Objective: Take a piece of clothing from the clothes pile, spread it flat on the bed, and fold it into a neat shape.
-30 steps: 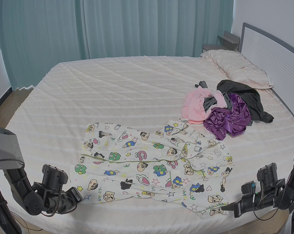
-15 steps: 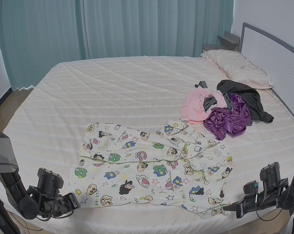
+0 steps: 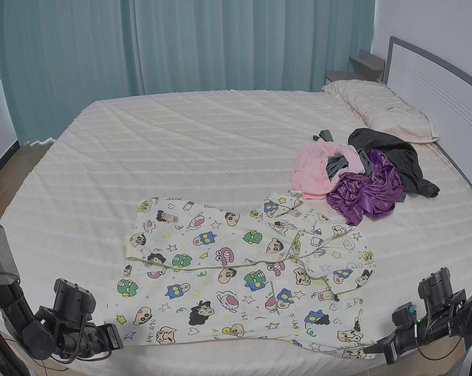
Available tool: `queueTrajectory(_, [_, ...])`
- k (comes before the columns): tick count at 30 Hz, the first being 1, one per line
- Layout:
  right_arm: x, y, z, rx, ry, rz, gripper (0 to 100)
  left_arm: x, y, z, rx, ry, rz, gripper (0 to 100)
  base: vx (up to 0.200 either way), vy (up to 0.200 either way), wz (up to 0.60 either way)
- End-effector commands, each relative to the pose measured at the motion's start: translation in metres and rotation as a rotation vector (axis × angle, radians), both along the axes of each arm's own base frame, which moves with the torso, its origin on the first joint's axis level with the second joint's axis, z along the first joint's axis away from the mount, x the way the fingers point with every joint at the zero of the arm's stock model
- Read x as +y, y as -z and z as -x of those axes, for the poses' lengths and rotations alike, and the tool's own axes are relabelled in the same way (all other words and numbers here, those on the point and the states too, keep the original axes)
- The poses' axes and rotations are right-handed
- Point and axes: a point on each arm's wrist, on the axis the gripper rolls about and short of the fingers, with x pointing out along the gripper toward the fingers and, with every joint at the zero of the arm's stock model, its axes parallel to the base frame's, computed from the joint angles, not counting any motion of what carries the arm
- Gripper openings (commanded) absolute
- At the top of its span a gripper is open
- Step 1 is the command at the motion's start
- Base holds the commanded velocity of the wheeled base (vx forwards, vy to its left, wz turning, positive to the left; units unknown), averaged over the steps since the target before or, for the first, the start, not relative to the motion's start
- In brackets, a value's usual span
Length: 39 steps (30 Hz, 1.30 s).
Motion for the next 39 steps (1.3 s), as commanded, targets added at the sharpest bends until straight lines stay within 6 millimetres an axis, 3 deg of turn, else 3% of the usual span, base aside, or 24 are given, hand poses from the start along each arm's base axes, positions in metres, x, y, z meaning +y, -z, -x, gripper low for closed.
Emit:
queueTrajectory(1, [-0.002, 0.003, 0.008, 0.037, -0.029, 0.02, 0, 0.002, 0.002, 0.009, 0.057, 0.017, -0.027, 0, 0.0, 0.0, 0.0])
queueTrajectory(28, [0.007, 0.013, 0.026, 0.186, -0.185, 0.086, 0, 0.006, 0.006, 0.035, 0.262, 0.152, -0.127, 0, 0.0, 0.0, 0.0])
queueTrajectory(29, [0.007, 0.013, 0.026, 0.186, -0.185, 0.086, 0, 0.006, 0.006, 0.035, 0.262, 0.151, -0.127, 100, 0.0, 0.0, 0.0])
queueTrajectory(34, [0.007, 0.013, 0.025, 0.184, -0.184, 0.085, 0, 0.005, 0.006, 0.033, 0.256, 0.149, -0.125, 100, 0.0, 0.0, 0.0])
queueTrajectory(35, [0.007, 0.013, 0.025, 0.181, -0.184, 0.084, 100, 0.005, 0.006, 0.033, 0.256, 0.149, -0.125, 100, 0.0, 0.0, 0.0])
queueTrajectory(39, [0.007, 0.011, 0.024, 0.164, -0.179, 0.079, 100, 0.006, 0.003, 0.033, 0.239, 0.144, -0.121, 100, 0.0, 0.0, 0.0])
